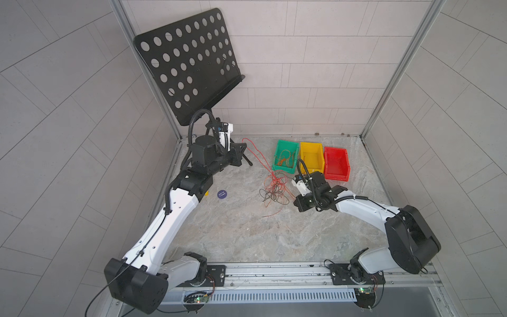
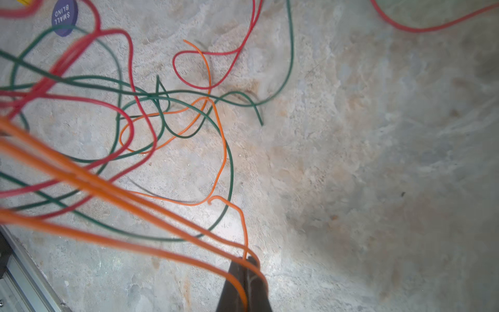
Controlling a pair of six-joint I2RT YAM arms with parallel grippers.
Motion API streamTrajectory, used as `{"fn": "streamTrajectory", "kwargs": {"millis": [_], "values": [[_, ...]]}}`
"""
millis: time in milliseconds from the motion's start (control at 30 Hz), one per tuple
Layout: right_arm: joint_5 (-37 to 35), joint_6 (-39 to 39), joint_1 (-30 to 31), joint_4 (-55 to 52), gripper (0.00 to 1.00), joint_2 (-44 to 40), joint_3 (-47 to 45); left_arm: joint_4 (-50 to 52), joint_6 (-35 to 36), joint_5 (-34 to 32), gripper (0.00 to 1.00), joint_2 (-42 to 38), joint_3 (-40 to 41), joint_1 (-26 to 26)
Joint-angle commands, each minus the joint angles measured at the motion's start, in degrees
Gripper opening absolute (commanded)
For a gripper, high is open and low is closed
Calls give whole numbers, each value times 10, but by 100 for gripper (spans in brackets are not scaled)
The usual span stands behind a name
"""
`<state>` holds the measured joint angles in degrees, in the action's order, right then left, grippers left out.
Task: Untangle and sort cables by color
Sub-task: Untie the cable.
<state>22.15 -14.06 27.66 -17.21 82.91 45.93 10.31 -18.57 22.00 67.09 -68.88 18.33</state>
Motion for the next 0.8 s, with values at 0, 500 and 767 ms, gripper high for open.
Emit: {"fn": "streamTrajectory", "kwargs": {"millis": [0,500,767], "values": [[29,1,-5,-35,1,-18,-12,-35,27,3,0,-29,-4,-8],[272,26,-6,-3,61,-218,77,-80,-12,106,0,-61,74,-7],[242,-21,8,164,70,-82,142,-85,-22,98,0,-76,82,-6]]}}
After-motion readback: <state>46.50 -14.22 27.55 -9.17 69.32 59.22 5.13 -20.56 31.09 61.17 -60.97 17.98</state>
